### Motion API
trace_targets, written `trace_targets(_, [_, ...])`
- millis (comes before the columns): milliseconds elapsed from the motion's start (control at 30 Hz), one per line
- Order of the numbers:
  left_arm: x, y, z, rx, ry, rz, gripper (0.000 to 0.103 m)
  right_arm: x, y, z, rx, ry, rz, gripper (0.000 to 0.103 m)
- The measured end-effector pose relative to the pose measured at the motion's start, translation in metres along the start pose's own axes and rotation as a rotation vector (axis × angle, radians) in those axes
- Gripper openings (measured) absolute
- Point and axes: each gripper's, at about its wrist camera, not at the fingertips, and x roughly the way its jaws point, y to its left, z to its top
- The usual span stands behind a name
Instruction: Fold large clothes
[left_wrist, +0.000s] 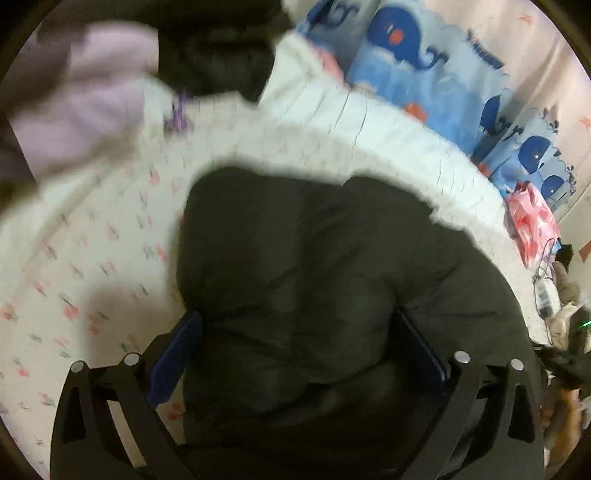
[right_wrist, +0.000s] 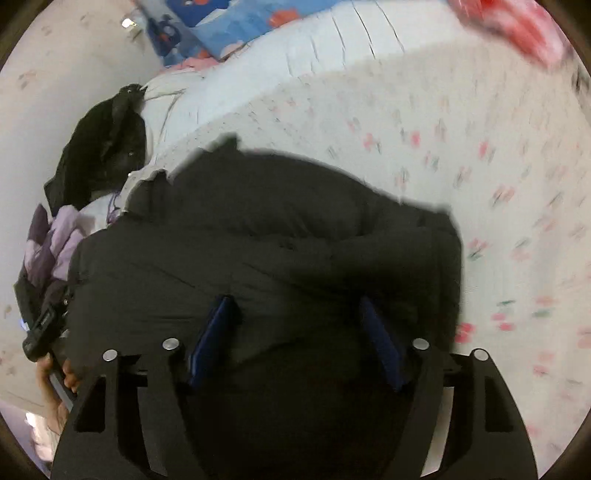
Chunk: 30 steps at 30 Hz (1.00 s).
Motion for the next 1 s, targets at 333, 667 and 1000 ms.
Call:
trace_targets(333, [-0.053,0.009,-0.006,0.073,-0.021,0.049,0.097,-0.091,-0.004,-0.048,0.022,-0.124,0.098,0.082])
trace_targets(667, [-0.177,0.106,-0.079,0.094,-0.005,0.132,0.097,-0.138,-0.026,-0.232,0.087,0.175,0.322,0.083])
trace_targets(1000, [-0.19,0.162,-0.186,0.025,0.357,-0.025,0.097,-0.149,0.01,-0.309,-0.058,0.385,0.39,0.086])
